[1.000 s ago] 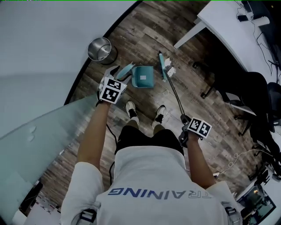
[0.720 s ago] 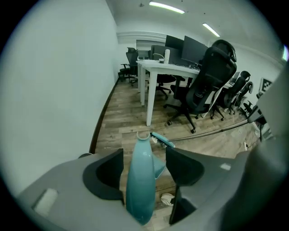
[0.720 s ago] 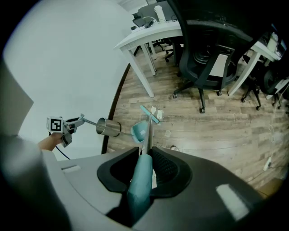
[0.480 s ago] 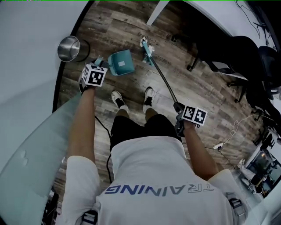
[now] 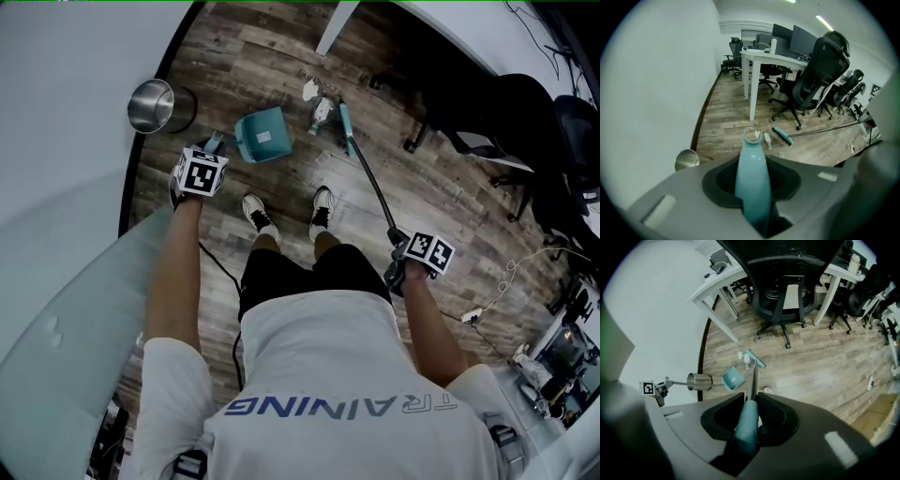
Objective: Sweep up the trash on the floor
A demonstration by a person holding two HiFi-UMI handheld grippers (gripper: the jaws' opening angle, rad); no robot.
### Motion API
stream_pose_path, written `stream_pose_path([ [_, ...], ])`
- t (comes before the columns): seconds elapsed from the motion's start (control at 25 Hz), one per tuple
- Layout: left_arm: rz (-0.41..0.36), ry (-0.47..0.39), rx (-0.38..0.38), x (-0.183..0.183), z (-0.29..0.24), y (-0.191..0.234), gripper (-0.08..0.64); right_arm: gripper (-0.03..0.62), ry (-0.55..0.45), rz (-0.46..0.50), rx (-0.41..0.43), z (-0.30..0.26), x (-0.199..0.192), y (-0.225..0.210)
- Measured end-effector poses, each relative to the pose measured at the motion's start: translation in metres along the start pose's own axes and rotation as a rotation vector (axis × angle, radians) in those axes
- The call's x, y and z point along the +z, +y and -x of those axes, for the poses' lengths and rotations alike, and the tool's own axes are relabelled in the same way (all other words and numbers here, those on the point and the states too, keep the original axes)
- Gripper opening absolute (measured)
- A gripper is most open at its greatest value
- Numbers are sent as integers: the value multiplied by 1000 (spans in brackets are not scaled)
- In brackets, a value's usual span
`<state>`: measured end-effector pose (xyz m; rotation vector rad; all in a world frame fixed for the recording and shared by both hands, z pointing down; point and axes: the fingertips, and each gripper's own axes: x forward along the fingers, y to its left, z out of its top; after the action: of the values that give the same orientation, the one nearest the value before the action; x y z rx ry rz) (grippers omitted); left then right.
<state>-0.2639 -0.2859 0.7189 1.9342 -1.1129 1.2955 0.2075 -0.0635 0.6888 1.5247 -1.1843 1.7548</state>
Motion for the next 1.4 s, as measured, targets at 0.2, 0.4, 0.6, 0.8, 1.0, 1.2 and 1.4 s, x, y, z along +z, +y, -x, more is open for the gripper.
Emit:
stream_pose_path([
  [0.2,-43,17,-31,2,11,-10,98,107,39,-86,-83,-23,-9,-28],
  [0.4,-39,69,-68,-11,11,-21,98,107,107,-145,-91,-47,-30,-37],
  [0.6,-63,79,-104,-16,2,-37,98,107,114,-126,-72,-57,-36,-16],
  [0.8,-58,69,-106,-11,-2,-41,98,107,136,-106,-35,-68,-41,17],
  [1.0,-40,51,-105,-13,0,-41,100,107,201,-78,56,-79,-58,57],
  [1.2,-20,36,-102,-10,-1,-42,100,107,329,-2,172,-84,-84,94],
  [1.4,0,28,-102,-12,-2,-41,100,107,341,188,155,-78,-80,111],
])
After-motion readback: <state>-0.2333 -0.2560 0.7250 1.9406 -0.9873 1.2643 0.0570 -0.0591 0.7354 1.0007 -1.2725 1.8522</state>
